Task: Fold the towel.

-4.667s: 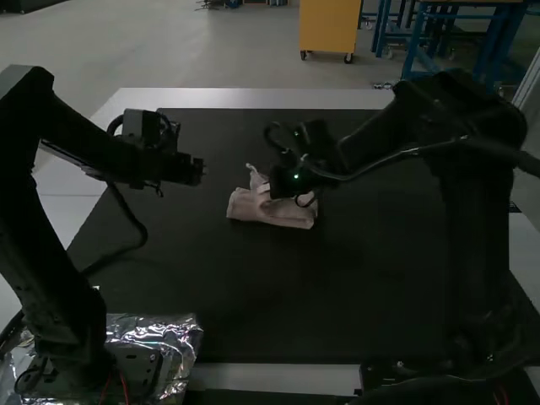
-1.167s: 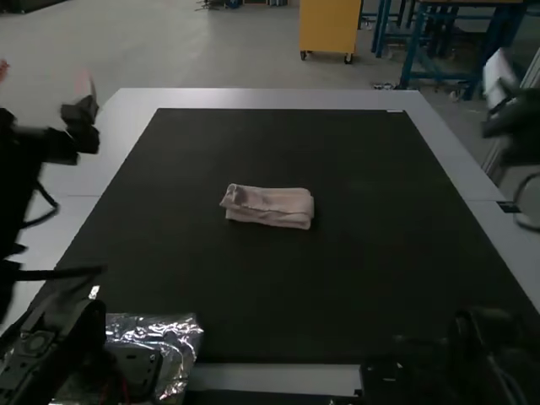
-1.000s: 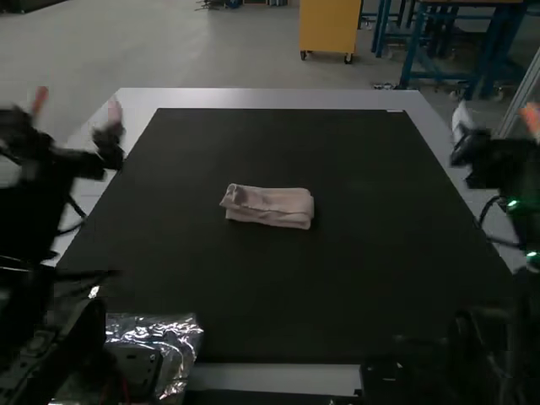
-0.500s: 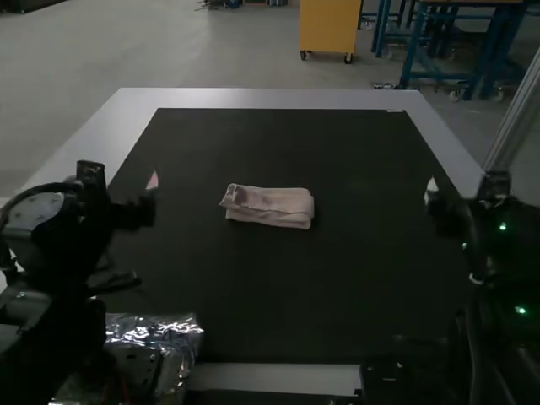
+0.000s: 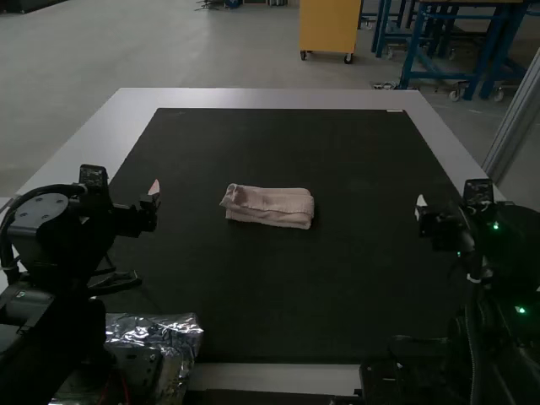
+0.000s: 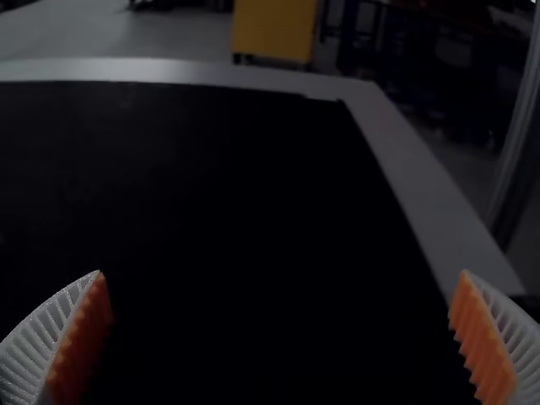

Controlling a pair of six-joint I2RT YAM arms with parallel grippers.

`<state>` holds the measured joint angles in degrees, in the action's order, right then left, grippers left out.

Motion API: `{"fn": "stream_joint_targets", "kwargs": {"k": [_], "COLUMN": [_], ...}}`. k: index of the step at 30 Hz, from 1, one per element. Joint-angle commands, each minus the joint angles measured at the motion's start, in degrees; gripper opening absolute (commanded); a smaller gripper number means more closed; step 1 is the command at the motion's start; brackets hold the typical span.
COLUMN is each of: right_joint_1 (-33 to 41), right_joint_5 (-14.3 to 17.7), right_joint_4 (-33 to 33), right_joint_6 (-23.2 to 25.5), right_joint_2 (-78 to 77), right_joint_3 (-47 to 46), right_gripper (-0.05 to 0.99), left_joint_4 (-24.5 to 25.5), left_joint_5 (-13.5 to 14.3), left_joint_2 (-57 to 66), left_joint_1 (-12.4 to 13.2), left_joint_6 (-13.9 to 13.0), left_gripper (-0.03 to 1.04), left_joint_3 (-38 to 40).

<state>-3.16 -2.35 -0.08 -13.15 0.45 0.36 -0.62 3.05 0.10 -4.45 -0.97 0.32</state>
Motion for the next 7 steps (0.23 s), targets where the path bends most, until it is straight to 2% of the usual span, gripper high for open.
{"fn": "stream_joint_targets", "kwargs": {"k": [1,7], "right_joint_1": [-0.45,-0.45], "right_joint_5": [-2.13,-2.31], "right_joint_4": [-0.71,-0.71], "right_joint_6": [-0.65,-0.65], "right_joint_2": [-0.45,-0.45], "right_joint_3": [-0.36,-0.36], "right_gripper": [0.91,0.91], "left_joint_4": [-0.26,-0.26], "left_joint_5": [0.47,0.47], "left_joint_2": [-0.1,-0.1], "left_joint_1": [0.58,0.49], "left_joint_6": [0.62,0.62], "left_gripper": [0.97,0.97], "left_joint_3": [-0.4,-0.32]}}
